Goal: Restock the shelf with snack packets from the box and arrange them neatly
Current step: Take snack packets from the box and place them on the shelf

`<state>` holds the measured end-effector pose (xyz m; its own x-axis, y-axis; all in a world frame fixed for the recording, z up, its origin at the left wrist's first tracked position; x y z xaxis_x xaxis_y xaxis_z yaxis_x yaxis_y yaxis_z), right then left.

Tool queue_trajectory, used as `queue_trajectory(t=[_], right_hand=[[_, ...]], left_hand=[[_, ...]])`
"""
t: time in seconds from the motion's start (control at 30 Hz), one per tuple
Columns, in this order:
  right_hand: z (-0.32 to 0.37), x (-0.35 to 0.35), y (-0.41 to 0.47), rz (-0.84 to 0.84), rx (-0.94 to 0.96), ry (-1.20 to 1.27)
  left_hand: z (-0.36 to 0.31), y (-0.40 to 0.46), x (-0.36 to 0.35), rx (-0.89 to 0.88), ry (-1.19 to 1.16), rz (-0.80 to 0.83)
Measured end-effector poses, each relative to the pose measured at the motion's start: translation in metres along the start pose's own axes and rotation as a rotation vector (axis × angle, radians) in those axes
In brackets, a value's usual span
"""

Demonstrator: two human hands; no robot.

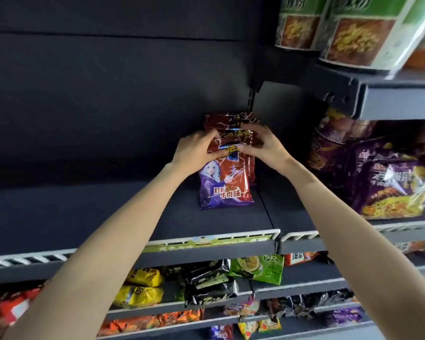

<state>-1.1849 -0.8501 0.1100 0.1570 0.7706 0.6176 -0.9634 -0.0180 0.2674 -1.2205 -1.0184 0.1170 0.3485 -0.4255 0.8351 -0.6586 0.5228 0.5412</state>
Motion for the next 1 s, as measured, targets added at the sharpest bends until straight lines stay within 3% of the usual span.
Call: queue_trajectory(t=[0.1,0.4,0.63,1.0], right_hand=[[-0.006,-0.004,-0.002,-0.007,0.033,-0.229],[-0.004,-0.009,-0.003,-0.231,0.115,-0.328],[-0.015,-0.013,-0.015,-0.319,-0.075,-0.379],[-0.004,-0.019,-0.02,-0.189,-0.086,-0.285]], left_hand=[[-0.007,0.009,-0.005,-0.021,0.024,-0.064],[0.0,-0.002,-0.007,0.064,-0.089,-0.185],[-0.011,-0.053,-0.034,0.143,-0.189,0.213],[-0.015,-0.042,-0.029,0.087,-0.159,0.187]])
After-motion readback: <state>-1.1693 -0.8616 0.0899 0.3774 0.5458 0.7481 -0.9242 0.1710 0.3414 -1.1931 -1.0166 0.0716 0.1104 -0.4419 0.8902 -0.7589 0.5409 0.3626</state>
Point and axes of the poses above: each hand's wrist, its own y-axis towards the middle knuckle, its own x-axis out of the back of the hand, z = x × y, the point moved 7 cm from there along y, towards the middle knuckle, and after that the axes turned 1 degree about -x, right-handed, at the moved point
